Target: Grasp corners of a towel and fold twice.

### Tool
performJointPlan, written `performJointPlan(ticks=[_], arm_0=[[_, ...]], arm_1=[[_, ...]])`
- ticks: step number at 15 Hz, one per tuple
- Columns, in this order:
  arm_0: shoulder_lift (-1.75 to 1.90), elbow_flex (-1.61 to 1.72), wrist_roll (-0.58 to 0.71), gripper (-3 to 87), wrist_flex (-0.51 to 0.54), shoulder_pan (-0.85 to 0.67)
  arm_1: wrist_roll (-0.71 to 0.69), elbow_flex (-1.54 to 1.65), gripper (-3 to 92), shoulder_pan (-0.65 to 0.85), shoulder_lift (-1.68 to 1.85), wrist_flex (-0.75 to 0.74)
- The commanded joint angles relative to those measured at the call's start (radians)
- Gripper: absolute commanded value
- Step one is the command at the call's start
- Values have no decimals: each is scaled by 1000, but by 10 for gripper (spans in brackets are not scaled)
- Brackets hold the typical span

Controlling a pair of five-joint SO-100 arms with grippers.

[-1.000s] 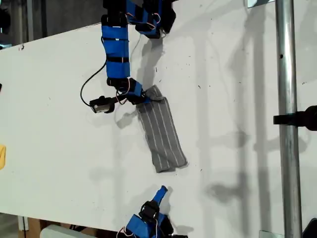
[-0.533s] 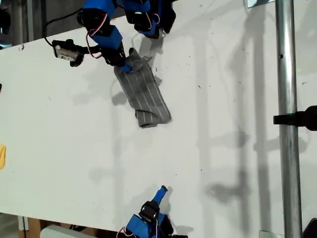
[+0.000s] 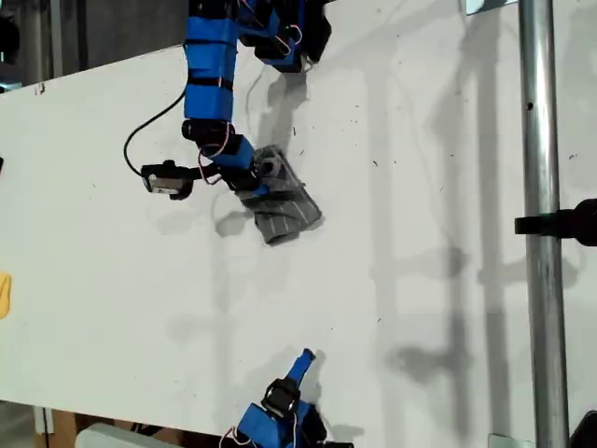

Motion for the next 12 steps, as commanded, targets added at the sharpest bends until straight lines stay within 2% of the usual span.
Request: performJointPlan(ticks=[1, 5, 6, 7, 8, 9, 10, 12], arm_0=[[8, -9, 0, -25, -25, -17], [8, -5, 9, -23, -25, -23], [8, -5, 11, -23, -28, -23], [8, -5, 11, -23, -28, -23], [8, 0, 11, -23, -29, -25], [8, 6, 15, -21, -38, -26], [8, 11, 21, -21, -49, -29], [8, 12, 26, -21, -52, -32]], arm_1=[[-15, -130, -2, -25, -101, -95], [-44, -327, -2, -75, -288, -187], [-40, -333, 76, -78, -288, -196], [-78, -331, 412, -91, -275, -222], [-155, -331, 416, -107, -239, -265], [-196, -321, 241, -110, -198, -314], [-215, -296, 113, -104, -160, -374], [-224, -262, 44, -72, -103, -471]])
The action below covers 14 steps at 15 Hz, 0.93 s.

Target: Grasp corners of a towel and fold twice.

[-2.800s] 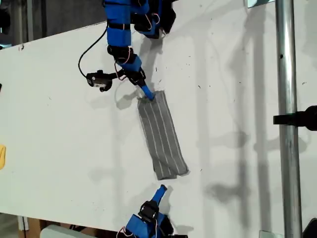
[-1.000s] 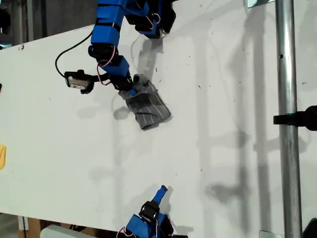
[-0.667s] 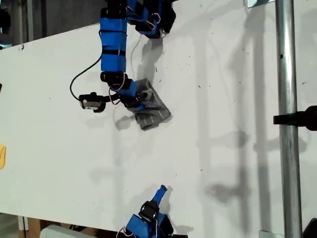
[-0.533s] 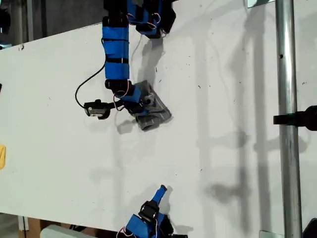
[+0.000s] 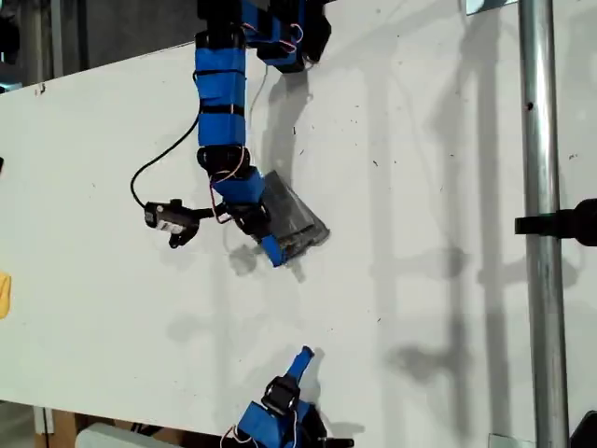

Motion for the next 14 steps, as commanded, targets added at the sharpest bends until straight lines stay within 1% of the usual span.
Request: performJointPlan(ticks=[1, 2, 3, 4, 5, 7, 8, 9, 11, 12, 13, 14], arm_0=[[8, -5, 11, -21, -23, -18], [8, 5, 29, -24, -26, -23], [8, 21, 32, -24, -29, -37], [8, 46, 43, -24, -21, -57], [8, 80, 46, -23, -8, -89], [8, 152, 98, -12, -25, -161], [8, 184, 97, 2, -21, -198], [8, 222, 57, 2, -20, -233], [8, 241, 40, 11, -3, -244], [8, 241, -20, 12, 21, -249], [8, 242, -130, 13, 74, -250], [5, 241, -152, 14, 98, -253]], arm_1=[[-20, -14, 42, 40, 127, -63], [-20, 9, 42, 63, 179, -38], [-6, 98, 19, 94, 284, -8], [12, 207, -3, 129, 402, 98], [64, 360, -3, 169, 543, 207], [149, 755, -3, 230, 913, 275], [192, 911, -3, 253, 1077, 321], [236, 1049, -3, 262, 1233, 362], [327, 1244, -3, 273, 1479, 453], [390, 1321, -3, 288, 1597, 514], [479, 1420, -3, 314, 1796, 598], [641, 1404, 43, 318, 1835, 727]])
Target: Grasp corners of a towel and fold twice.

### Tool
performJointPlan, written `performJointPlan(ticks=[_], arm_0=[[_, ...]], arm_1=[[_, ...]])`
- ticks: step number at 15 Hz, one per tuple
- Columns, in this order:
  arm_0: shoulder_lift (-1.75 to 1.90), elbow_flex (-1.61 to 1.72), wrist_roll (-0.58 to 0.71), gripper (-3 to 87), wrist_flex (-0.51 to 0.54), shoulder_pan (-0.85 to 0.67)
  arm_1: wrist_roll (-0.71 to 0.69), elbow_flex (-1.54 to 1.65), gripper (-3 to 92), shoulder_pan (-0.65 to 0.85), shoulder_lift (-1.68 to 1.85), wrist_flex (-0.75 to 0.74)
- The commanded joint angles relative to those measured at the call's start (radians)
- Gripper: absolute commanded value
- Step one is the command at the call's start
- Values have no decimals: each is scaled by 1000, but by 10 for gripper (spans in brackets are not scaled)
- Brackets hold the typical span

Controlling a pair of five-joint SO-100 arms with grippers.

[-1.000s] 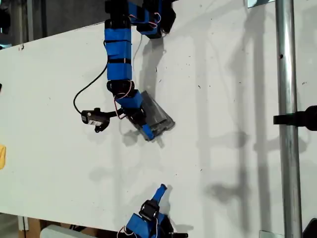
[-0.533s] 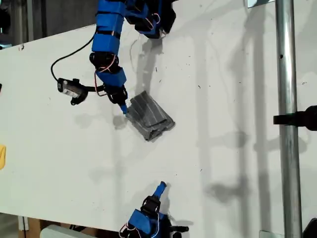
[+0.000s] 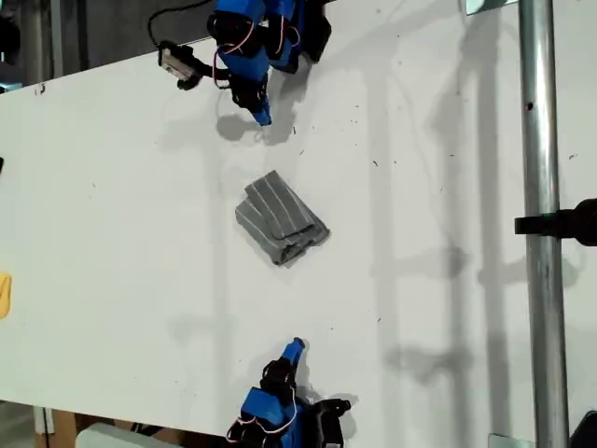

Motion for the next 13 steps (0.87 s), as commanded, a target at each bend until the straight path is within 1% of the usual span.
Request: performJointPlan(ticks=[1, 2, 3, 4, 13], arm_0=[[2, 3, 135, 14, 31, -9], [2, 3, 397, 14, 31, -5], [2, 3, 595, 12, 25, -3], [3, 5, 577, 12, 28, -3], [3, 5, 577, 12, 28, -5]], arm_1=[[170, 14, 46, 11, 118, 129], [170, 12, 46, 14, 121, 129], [170, 12, 46, 14, 121, 129], [170, 12, 46, 11, 121, 129], [170, 12, 46, -2, 121, 129]])
